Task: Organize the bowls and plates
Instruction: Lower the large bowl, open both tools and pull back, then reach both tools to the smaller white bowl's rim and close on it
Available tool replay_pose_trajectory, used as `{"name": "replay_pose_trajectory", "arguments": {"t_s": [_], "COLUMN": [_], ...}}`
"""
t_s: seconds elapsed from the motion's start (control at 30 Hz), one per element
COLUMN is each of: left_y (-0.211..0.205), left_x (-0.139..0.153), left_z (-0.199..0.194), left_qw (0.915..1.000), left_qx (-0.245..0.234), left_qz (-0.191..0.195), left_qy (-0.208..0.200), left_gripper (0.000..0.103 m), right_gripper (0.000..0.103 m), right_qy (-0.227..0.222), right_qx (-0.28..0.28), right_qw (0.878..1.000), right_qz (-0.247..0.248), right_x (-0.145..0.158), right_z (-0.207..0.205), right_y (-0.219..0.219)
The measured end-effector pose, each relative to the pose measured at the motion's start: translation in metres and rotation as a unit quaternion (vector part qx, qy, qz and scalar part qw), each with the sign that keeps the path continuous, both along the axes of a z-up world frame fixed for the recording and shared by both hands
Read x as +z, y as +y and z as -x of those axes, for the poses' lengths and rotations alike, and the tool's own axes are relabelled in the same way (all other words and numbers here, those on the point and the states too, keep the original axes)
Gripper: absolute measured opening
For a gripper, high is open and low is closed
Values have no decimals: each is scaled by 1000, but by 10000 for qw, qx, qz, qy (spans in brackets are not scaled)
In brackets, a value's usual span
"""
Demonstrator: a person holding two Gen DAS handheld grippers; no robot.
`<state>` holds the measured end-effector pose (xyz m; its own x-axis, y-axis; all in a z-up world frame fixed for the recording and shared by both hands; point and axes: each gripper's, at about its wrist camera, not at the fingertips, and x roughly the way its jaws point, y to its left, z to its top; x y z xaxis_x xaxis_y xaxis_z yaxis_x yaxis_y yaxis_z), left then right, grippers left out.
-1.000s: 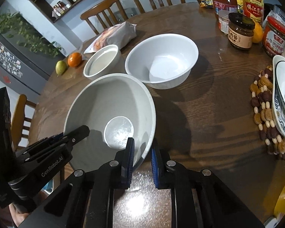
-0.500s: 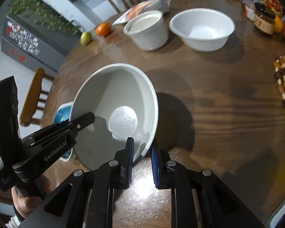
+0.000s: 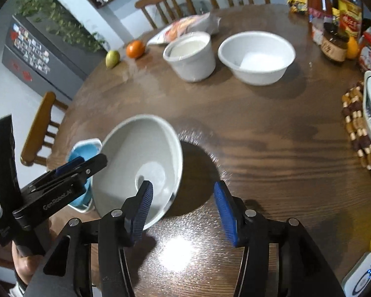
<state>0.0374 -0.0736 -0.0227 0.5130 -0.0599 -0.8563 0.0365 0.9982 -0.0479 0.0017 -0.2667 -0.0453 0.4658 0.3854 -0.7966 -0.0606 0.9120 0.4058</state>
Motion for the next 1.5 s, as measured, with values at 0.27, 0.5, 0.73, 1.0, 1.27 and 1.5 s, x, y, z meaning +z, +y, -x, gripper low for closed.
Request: {"name": "replay_pose_trajectory", "arguments": {"t_s": [0.27,0.5,0.73,1.0,1.27,1.5], "left_y": [-16,-46,-81,-103,-126,-140], "left_x": [16,23,17,2,-12,-26], "left_z": [-4,-23,-58,-97,-126,-141], "left_qw": [9995,9987,9967,9947,9897,9885], "left_qx": [-207,-420,-633,-437,-308,-174], "left_qz": [100,243,467,775,1135,1152], "left_qy": [-198,-183,175,505,812,962], "left_gripper": [65,79,82,81,80,67], "right_gripper": [53,53,59,59,59,59], "right_qy": [-196,-215,-180,-26,137,266], "right_qx": [-555,-999,-1316,-1566,-1624,-1584], "right_qw": [9982,9948,9908,9876,9864,9870], "right_qz": [-79,10,253,141,192,85], "right_x": [14,18,23,18,7,-7], "right_z": [1,-9,-33,-76,-117,-139], "right_y": [-38,-65,-86,-110,-122,-129]}}
